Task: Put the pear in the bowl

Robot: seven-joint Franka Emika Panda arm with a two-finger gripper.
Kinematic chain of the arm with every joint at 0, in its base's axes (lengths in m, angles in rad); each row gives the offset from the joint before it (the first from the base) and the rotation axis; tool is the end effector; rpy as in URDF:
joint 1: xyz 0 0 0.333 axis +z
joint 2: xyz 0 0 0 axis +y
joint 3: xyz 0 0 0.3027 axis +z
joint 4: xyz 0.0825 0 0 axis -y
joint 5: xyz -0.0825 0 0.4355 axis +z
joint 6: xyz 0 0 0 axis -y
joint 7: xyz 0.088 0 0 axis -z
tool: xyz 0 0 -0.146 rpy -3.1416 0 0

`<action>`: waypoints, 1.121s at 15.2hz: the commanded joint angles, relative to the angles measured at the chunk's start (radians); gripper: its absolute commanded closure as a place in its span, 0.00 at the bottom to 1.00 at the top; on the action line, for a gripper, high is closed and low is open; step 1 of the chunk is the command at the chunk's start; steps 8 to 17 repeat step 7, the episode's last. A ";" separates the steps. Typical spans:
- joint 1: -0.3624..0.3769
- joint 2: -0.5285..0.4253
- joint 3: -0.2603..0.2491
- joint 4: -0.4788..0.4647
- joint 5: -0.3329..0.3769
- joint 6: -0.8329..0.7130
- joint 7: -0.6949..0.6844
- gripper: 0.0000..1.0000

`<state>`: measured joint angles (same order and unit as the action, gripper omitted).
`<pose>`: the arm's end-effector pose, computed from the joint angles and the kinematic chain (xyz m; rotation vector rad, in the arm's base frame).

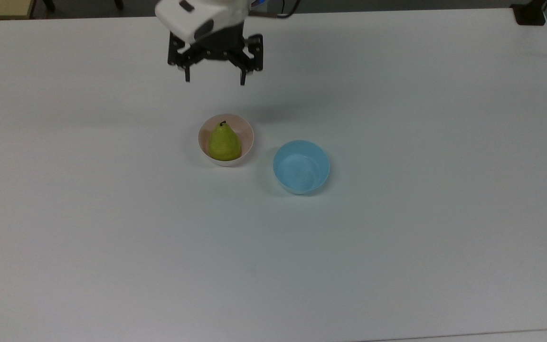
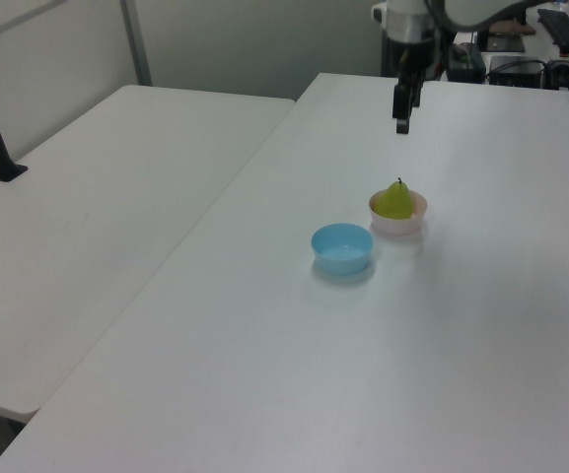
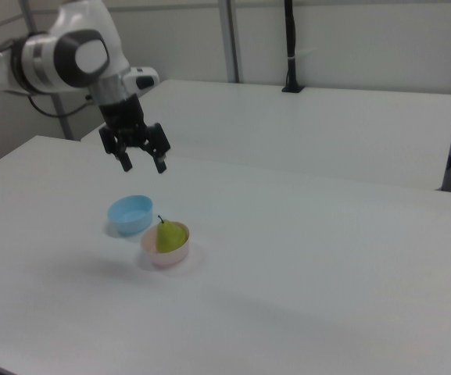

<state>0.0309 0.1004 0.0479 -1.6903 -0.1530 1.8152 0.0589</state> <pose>0.6468 0.0319 0.4690 2.9980 0.0822 0.0518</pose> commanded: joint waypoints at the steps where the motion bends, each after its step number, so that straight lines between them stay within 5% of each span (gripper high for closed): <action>1: -0.012 -0.102 -0.023 -0.019 0.049 -0.089 0.007 0.00; 3: -0.037 -0.123 -0.023 0.001 0.104 -0.143 0.009 0.00; 17: -0.034 -0.119 -0.023 0.011 0.104 -0.165 0.015 0.00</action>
